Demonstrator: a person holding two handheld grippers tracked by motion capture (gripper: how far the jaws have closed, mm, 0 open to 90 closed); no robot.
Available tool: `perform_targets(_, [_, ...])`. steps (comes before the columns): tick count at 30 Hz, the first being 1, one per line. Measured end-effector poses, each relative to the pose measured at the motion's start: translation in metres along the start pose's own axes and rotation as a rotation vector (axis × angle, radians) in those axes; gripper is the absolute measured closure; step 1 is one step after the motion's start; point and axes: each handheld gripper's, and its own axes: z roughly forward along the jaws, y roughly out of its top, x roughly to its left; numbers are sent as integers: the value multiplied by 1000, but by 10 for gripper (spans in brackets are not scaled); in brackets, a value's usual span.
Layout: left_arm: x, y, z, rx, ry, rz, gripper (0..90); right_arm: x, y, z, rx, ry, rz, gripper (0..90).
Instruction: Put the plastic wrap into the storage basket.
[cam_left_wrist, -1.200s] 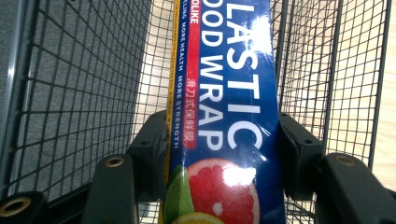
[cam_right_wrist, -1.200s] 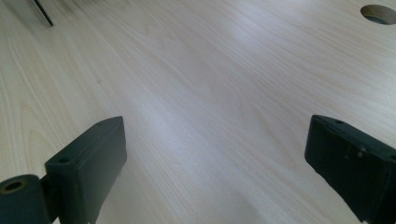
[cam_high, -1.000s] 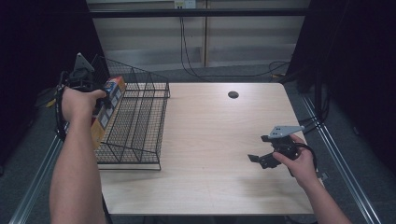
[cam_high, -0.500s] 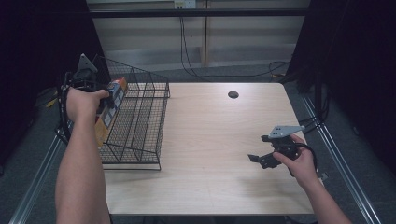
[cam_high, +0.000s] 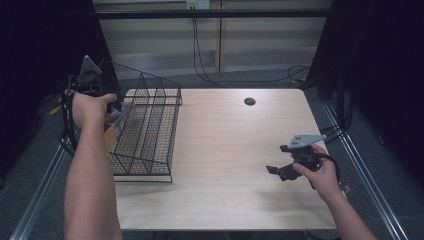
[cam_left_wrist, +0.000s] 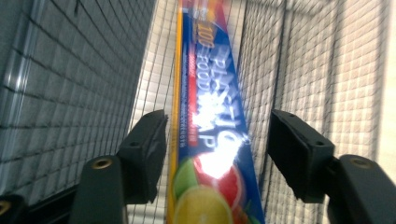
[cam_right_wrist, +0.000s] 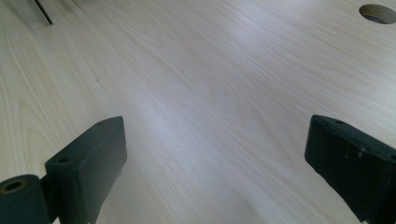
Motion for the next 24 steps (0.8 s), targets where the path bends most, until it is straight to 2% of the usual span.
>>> perform_targets(1, [-2, 0, -2, 23, -11, 11, 370, 0, 0, 0, 0, -1, 0, 55])
perform_targets(2, [-3, 0, -4, 18, -4, 17, 364, 0, 0, 0, 3, -5, 0, 56])
perform_targets(4, [-6, -2, -5, 15, -17, 13, 357, -1, -1, 0, 5, -3, 3, 56])
perform_targets(6, [-7, -3, -6, 21, -20, 29, 356, -1, -1, 1, 4, -7, 1, 55])
perform_targets(8, [-10, -5, -6, 17, -31, 22, 353, 0, 0, 1, 3, -2, 0, 56])
perform_targets(11, [-15, -7, -10, 13, -54, 33, 342, 1, 0, 1, 4, -1, -4, 55])
perform_targets(15, [-22, -8, -17, -4, -70, 69, 331, 2, 1, 2, 2, 4, -9, 55])
perform_targets(16, [-26, -8, -17, -6, -83, 60, 328, 2, 1, 2, 2, 3, -9, 56])
perform_targets(17, [-27, -8, -18, -6, -87, 79, 325, 2, 1, 2, 3, 4, -7, 56])
perform_targets(23, [-43, -12, -18, -19, -137, 118, 302, 3, 2, 1, 2, -2, -9, 56])
perform_targets(24, [-44, -13, -18, -16, -144, 136, 300, 3, 1, 1, -1, -6, -12, 55])
